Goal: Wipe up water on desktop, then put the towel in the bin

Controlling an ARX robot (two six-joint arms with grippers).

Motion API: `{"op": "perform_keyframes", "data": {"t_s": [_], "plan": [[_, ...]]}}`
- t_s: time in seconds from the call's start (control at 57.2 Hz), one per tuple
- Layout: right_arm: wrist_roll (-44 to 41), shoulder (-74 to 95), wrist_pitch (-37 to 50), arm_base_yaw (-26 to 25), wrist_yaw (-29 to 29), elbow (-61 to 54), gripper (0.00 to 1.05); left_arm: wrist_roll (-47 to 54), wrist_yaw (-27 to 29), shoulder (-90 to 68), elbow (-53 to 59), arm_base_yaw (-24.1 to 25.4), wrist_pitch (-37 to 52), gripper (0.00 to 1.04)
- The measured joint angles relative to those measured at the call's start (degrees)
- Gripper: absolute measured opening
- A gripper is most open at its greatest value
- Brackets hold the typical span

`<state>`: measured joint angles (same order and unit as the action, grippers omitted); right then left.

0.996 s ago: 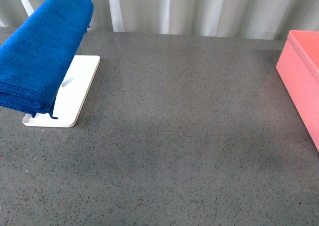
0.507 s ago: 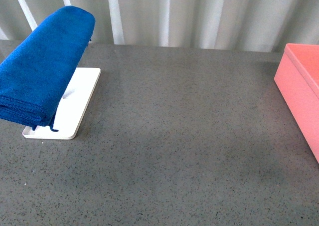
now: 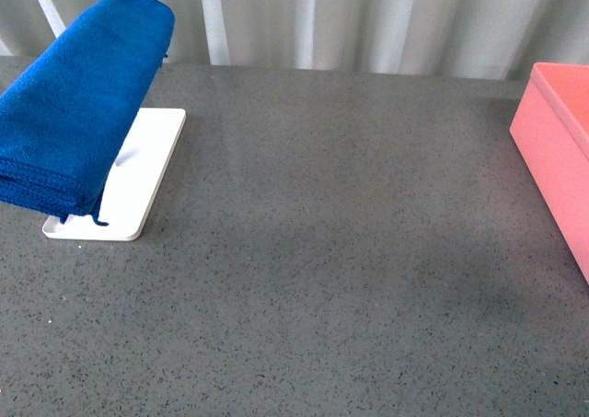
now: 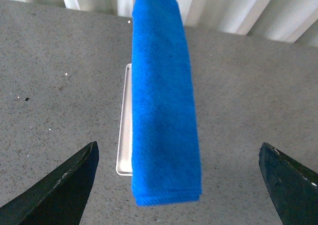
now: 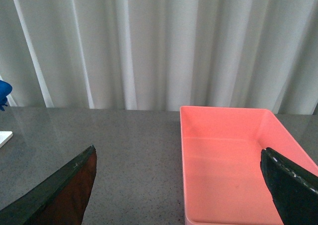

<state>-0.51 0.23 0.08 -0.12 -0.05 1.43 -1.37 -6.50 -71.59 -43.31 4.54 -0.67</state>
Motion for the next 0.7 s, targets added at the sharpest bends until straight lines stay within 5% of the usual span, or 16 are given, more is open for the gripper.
{"op": "perform_keyframes", "data": {"t_s": [0.297, 0.699], "plan": [[0.0, 0.0, 0.0, 0.0, 0.0, 0.0, 0.98, 14.7, 3.4, -24.2, -22.9, -2.4, -5.1, 0.98], [0.0, 0.0, 0.0, 0.0, 0.0, 0.0, 0.98, 11.8, 7.0, -37.8, -33.5, -4.0, -10.4, 0.98]]}}
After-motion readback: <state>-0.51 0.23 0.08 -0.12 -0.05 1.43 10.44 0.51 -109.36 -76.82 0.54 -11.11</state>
